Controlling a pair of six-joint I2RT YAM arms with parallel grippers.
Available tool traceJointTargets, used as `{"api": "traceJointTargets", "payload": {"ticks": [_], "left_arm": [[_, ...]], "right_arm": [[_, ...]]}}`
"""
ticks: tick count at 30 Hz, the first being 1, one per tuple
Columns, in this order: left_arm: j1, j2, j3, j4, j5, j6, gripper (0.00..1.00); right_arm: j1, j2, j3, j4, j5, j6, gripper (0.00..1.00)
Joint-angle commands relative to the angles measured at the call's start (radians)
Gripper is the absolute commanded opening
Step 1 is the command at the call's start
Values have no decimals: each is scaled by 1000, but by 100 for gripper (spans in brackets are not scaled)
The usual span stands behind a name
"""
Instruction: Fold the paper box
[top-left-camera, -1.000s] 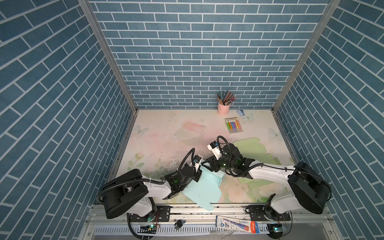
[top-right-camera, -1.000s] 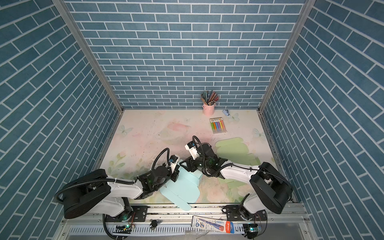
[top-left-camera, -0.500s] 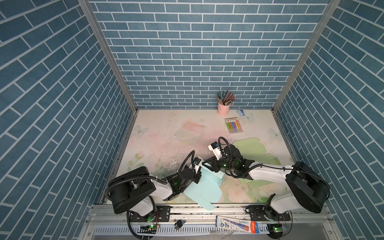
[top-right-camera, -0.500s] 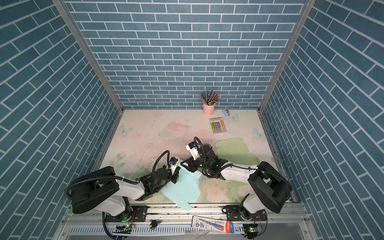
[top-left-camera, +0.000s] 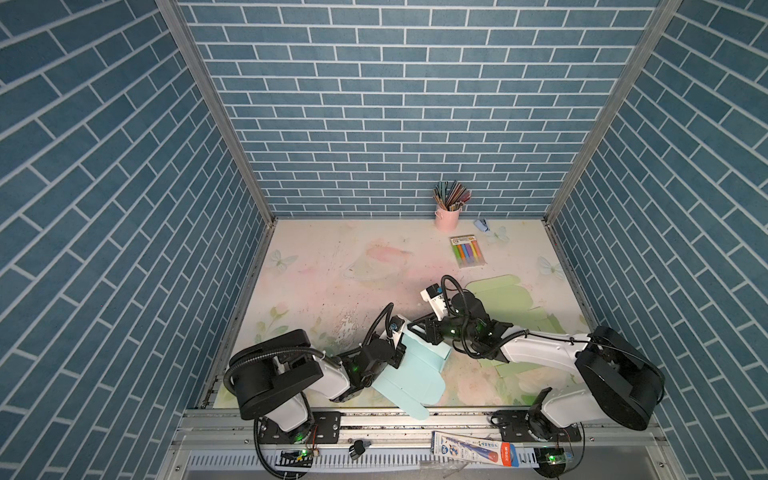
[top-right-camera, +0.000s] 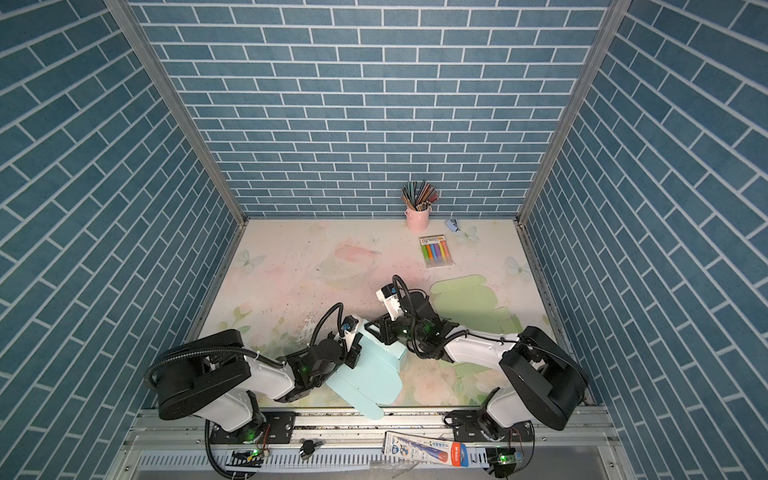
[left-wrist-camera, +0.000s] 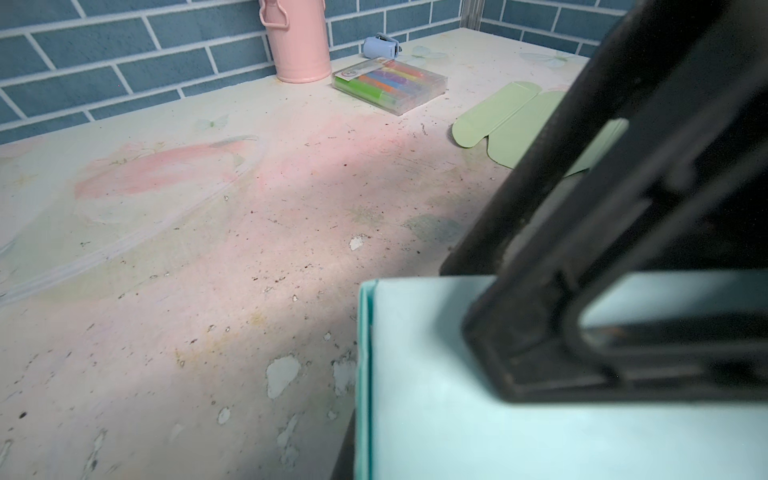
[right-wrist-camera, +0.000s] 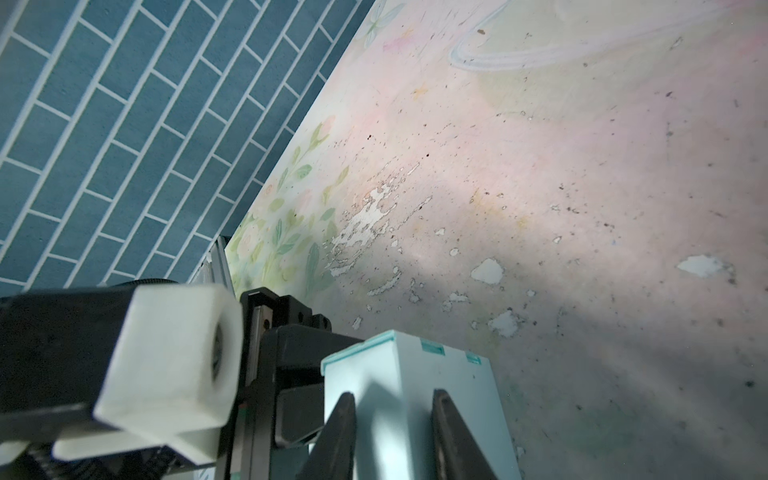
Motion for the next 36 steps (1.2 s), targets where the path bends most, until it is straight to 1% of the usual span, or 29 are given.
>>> {"api": "traceJointTargets", "payload": {"ticks": [1, 5, 8, 14, 19, 24, 27, 29, 32, 36], "left_arm": [[0, 29, 4, -7, -22, -4, 0], [0, 36, 0, 8, -25, -8, 0], [0, 43, 0, 12, -30, -6, 5], [1, 69, 1, 18, -49, 5, 8], [1, 95, 5, 42, -54, 13, 10], [-1, 119, 19, 50, -53, 20, 17], [-1, 129, 23, 60, -53, 23, 19], [-2, 134, 25, 60, -48, 26, 18], [1, 131, 25, 60, -44, 28, 13], [-2, 124, 19, 69, -33, 25, 0]], "right_arm": [[14, -39, -54, 38, -75, 111, 32], [15, -46, -99, 111, -108, 174, 32], [14, -43, -110, 147, -122, 202, 32], [1, -44, -128, 213, -142, 247, 32], [-1, -32, -134, 208, -127, 245, 31], [0, -33, -135, 199, -109, 244, 31], [0, -36, -132, 185, -95, 238, 30], [0, -35, -135, 181, -87, 236, 30], [-2, -31, -138, 177, -75, 235, 29], [-1, -29, -147, 169, -61, 233, 29]]}}
